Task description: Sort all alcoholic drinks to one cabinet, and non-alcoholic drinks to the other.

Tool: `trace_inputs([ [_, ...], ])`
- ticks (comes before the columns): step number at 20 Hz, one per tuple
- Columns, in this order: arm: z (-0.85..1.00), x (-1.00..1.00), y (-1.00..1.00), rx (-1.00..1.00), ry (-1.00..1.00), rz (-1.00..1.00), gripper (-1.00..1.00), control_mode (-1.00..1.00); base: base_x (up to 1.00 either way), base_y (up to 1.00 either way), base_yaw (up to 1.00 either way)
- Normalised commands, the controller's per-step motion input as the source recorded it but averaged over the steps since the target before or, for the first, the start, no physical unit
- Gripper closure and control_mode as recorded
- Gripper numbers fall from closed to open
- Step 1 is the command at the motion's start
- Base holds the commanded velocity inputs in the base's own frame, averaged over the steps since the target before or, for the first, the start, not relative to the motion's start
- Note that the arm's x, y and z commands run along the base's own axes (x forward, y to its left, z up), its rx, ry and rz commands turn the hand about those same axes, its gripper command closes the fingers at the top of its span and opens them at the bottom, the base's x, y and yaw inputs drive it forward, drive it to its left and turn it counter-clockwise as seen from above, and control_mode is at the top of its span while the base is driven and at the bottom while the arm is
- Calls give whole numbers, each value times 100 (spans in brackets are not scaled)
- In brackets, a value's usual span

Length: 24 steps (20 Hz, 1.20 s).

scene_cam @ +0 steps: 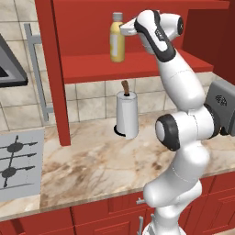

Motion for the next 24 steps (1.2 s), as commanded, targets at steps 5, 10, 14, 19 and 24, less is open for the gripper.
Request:
trace_inputs([
  [5, 0, -34, -6, 0, -1, -1, -100, -100, 0, 0, 0],
  [10, 0, -50, -4, 0, -4, -4, -100, -100, 0, 0, 0],
  [14, 0, -62, 0, 0, -2, -7, -100, -100, 0, 0, 0],
  [19, 0, -65, 0, 0, -1, -7, -100, -100, 0, 0, 0],
  [24, 0, -69, 0, 0, 0, -8, -100, -100, 0, 0, 0],
])
